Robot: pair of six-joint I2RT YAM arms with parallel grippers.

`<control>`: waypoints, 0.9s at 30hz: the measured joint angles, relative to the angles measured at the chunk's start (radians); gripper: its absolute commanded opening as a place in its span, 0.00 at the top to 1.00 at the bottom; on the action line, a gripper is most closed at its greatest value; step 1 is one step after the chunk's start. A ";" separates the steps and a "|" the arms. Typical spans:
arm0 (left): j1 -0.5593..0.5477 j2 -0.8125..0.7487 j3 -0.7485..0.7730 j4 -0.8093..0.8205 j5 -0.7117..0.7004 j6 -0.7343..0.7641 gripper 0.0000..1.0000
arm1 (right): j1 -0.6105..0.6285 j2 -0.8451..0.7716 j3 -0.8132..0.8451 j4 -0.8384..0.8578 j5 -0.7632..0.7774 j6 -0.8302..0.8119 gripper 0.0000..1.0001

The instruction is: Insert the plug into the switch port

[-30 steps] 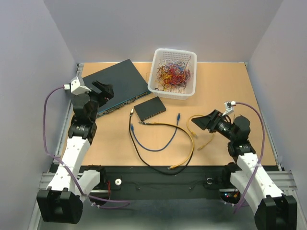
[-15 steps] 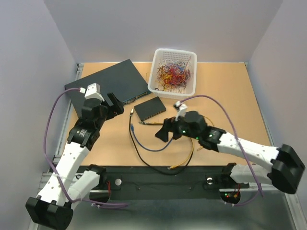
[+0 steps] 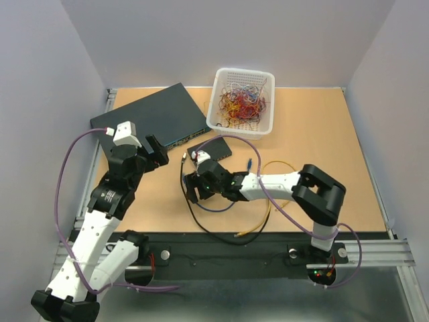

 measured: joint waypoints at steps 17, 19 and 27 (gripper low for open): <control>0.000 -0.052 0.000 -0.004 -0.012 0.006 0.01 | 0.003 0.236 0.191 0.064 -0.092 0.060 0.38; 0.000 -0.053 0.000 -0.004 -0.013 0.006 0.01 | 0.003 0.236 0.191 0.064 -0.090 0.061 0.39; 0.000 -0.053 0.000 -0.004 -0.018 0.006 0.01 | 0.003 0.236 0.191 0.063 -0.034 0.044 0.43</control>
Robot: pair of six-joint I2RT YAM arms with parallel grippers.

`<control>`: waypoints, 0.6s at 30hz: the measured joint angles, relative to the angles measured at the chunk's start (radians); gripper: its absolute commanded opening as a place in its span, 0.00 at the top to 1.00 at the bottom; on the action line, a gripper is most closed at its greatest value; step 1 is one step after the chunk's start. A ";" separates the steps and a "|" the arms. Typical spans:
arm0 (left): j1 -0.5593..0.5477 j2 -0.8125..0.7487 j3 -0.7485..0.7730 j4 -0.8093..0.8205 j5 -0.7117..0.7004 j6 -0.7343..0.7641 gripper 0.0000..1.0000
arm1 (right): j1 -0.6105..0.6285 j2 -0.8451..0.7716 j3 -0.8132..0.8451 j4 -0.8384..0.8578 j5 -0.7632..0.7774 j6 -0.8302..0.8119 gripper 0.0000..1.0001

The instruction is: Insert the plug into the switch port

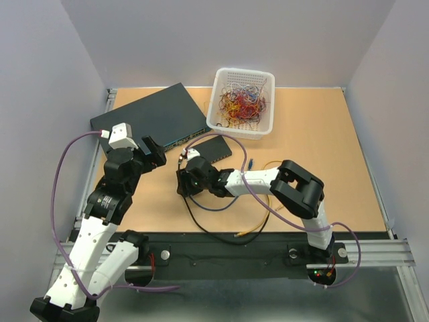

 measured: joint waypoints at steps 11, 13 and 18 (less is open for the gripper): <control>0.000 0.000 0.000 0.000 0.000 0.000 0.01 | 0.066 -0.026 0.022 -0.024 0.050 -0.032 0.44; 0.000 0.000 0.000 0.000 0.000 0.000 0.01 | 0.074 -0.026 0.027 -0.024 0.047 -0.032 0.44; 0.000 0.000 0.000 0.000 0.000 0.000 0.01 | 0.081 -0.026 0.027 -0.033 0.048 -0.031 0.44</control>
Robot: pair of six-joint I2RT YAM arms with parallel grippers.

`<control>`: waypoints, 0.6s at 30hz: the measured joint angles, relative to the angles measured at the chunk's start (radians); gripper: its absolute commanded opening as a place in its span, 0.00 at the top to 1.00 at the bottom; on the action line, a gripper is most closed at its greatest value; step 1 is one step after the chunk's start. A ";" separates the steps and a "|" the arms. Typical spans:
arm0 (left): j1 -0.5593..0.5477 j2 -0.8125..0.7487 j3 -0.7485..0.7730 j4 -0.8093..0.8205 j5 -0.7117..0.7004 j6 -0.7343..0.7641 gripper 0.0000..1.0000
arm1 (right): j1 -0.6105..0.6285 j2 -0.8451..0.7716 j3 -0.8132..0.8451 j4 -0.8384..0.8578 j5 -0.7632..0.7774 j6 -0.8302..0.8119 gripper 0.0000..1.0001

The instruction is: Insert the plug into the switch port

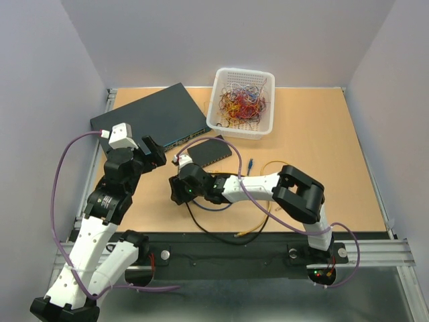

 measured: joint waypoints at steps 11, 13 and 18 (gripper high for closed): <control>0.000 0.000 0.000 0.000 0.000 0.000 0.02 | -0.002 0.000 0.001 -0.011 0.034 -0.012 0.44; 0.000 0.001 0.000 0.000 0.000 0.000 0.02 | -0.002 0.002 0.006 -0.018 0.034 -0.013 0.44; 0.000 0.001 0.000 0.000 0.000 0.000 0.02 | -0.002 0.031 0.032 -0.019 0.032 -0.012 0.46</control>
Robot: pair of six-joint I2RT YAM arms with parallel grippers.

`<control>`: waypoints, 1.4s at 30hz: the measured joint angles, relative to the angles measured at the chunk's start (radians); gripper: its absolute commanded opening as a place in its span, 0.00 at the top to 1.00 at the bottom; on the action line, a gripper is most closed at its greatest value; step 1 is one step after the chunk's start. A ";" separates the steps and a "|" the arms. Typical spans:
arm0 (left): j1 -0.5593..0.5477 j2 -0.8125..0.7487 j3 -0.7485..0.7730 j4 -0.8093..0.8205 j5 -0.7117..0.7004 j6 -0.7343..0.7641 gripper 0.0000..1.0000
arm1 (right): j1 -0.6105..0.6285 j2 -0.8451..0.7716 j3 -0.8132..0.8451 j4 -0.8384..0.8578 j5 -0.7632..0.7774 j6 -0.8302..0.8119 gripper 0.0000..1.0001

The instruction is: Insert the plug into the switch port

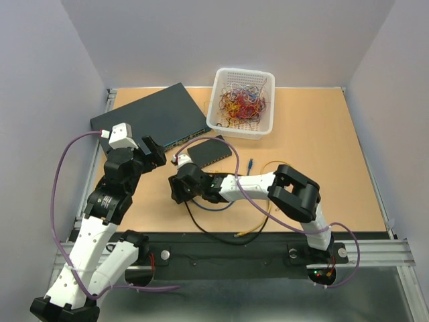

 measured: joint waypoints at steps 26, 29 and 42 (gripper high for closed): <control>0.006 0.033 -0.037 0.055 0.052 -0.078 0.09 | 0.000 -0.056 -0.098 -0.051 0.010 -0.055 1.00; 0.006 0.060 -0.063 0.077 0.075 -0.108 0.11 | 0.000 -0.141 -0.165 -0.069 0.017 -0.070 0.99; 0.006 0.162 -0.146 0.214 0.139 -0.181 0.14 | 0.065 -0.416 -0.255 -0.087 0.053 -0.087 0.99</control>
